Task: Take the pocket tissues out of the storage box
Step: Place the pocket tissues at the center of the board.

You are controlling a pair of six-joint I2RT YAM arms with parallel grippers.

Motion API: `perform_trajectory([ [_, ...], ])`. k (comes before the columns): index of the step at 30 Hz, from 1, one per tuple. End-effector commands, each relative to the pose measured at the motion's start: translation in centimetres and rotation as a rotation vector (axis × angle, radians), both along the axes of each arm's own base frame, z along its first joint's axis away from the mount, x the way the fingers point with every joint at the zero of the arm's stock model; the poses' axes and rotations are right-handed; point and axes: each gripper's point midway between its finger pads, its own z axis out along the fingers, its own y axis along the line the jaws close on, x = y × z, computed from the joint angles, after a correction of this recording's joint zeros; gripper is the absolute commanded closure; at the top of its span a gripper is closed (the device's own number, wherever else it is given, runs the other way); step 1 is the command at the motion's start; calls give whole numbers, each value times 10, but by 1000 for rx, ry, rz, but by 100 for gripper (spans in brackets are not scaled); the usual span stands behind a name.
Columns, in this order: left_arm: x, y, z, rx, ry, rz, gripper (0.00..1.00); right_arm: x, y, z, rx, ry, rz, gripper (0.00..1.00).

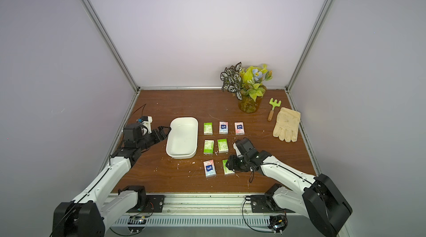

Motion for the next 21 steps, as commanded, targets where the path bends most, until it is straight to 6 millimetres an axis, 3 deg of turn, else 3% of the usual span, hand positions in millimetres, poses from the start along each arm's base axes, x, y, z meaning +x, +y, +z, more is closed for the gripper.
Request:
perform_trajectory([
  [1, 2, 3, 1, 17, 2, 2, 19, 2, 17, 14, 84, -11, 44, 42],
  [9, 1, 4, 1, 22, 1, 0, 19, 7, 23, 17, 103, -22, 50, 42],
  [13, 1, 4, 1, 25, 1, -1, 18, 13, 10, 19, 14, -43, 29, 41],
  [16, 2, 6, 6, 34, -10, 5, 18, 24, 0, 36, -53, -97, 10, 40],
  [21, 7, 13, 28, 78, -64, 30, 14, 52, -8, 85, -75, -237, -22, 38],
])
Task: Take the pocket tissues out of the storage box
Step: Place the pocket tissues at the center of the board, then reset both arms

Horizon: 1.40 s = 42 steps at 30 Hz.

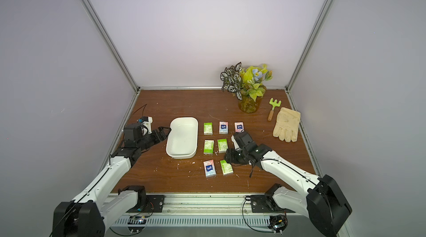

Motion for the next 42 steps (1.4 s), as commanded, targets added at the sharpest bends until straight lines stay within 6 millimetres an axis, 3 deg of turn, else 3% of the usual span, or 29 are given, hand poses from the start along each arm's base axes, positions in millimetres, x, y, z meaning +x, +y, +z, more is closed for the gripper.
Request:
perform_trajectory([
  [1, 10, 12, 34, 63, -92, 36, 12, 23, -16, 38, -56, -125, -27, 38],
  [5, 18, 24, 64, 112, -177, 93, 0, 61, -32, 88, -74, -275, -61, 35],
  [10, 30, 41, 106, 196, -276, 168, 2, 113, -68, 144, -57, -426, -142, 31],
  [14, 33, 63, 142, 279, -364, 275, 2, 144, -104, 174, 17, -515, -229, 30],
  [16, 30, 74, 158, 322, -415, 332, 2, 155, -125, 181, 22, -554, -286, 29],
  [21, 13, 104, 175, 422, -510, 500, 1, 163, -185, 171, -50, -637, -458, 18],
  [23, 7, 115, 170, 447, -524, 560, 1, 159, -209, 159, -121, -685, -535, 13],
  [27, 1, 127, 147, 498, -503, 621, 1, 142, -238, 138, -253, -813, -638, 1],
  [34, -5, 140, 102, 532, -487, 696, 1, 105, -253, 106, -290, -1042, -744, 1],
  [42, -6, 158, 57, 563, -420, 795, 1, 110, -245, 72, -302, -1095, -673, 1],
])
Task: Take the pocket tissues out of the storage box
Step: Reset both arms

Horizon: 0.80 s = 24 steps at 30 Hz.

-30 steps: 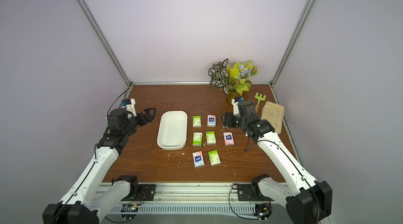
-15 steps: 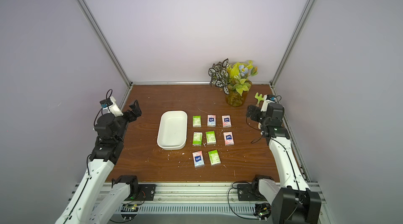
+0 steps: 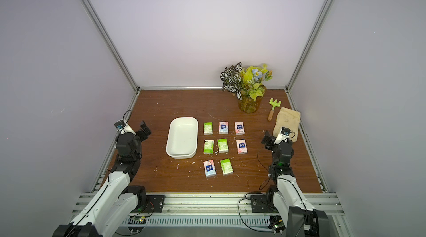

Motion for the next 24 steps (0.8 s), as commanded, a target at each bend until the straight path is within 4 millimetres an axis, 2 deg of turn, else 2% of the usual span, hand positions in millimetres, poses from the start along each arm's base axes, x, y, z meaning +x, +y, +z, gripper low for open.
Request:
perform_trajectory([
  [1, 0, 14, 6, 3, -66, 81, 1, 12, 2, 43, -65, -204, 25, 1],
  [6, 9, 14, -8, 59, -26, 73, 1, 30, 14, 28, -86, -181, 102, 1],
  [9, 11, 14, -14, 92, -2, 67, 1, 41, 26, 31, -126, -208, 164, 1],
  [11, 12, 13, -17, 104, 1, 56, 1, 51, 32, 20, -133, -173, 199, 1],
  [13, 14, 10, -22, 116, 4, 35, 1, 53, 40, 12, -154, -178, 230, 1],
  [14, 15, 9, -26, 118, 9, 27, 1, 52, 41, 14, -154, -208, 229, 1],
  [18, 20, 0, -40, 129, 11, -37, 1, 61, 35, 3, -150, -124, 201, 1],
  [22, 34, -20, -54, 160, 22, -163, 1, 62, 36, 3, -152, -125, 197, 1],
  [24, 43, -29, -51, 181, 3, -220, 1, 62, 35, 3, -151, -125, 196, 1],
])
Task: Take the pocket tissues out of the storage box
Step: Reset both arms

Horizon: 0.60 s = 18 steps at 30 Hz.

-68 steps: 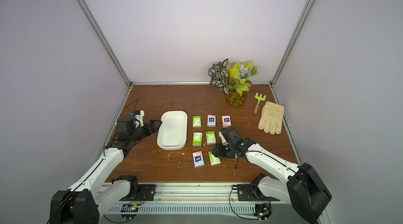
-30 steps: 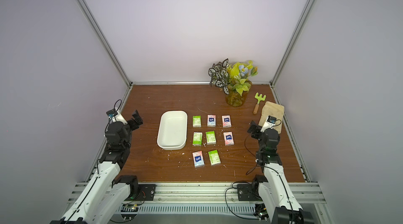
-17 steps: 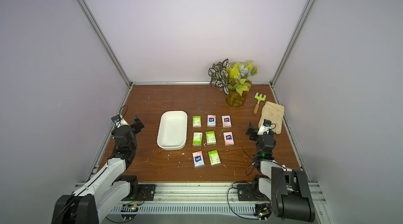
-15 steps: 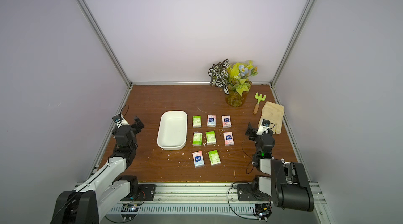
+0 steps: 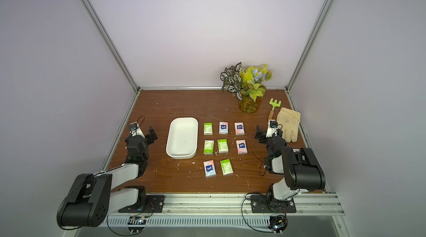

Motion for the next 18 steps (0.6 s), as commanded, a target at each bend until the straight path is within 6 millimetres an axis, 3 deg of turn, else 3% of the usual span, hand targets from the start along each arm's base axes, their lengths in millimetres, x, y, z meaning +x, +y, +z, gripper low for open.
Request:
perform_trajectory([
  [1, 18, -20, 27, 60, -111, -145, 1, 5, 0, 17, -22, -61, -5, 1],
  [6, 20, -26, 11, 82, -136, -185, 1, 5, 1, 18, -23, -62, -4, 1],
  [7, 18, -26, 17, 93, -182, -181, 1, 5, 0, 18, -24, -61, -4, 1],
  [11, 19, -17, 10, 68, -137, -124, 1, 5, 1, 17, -26, -59, -6, 1],
  [18, 22, -19, 11, 82, -138, -135, 1, 5, 1, 18, -28, -61, -7, 1],
])
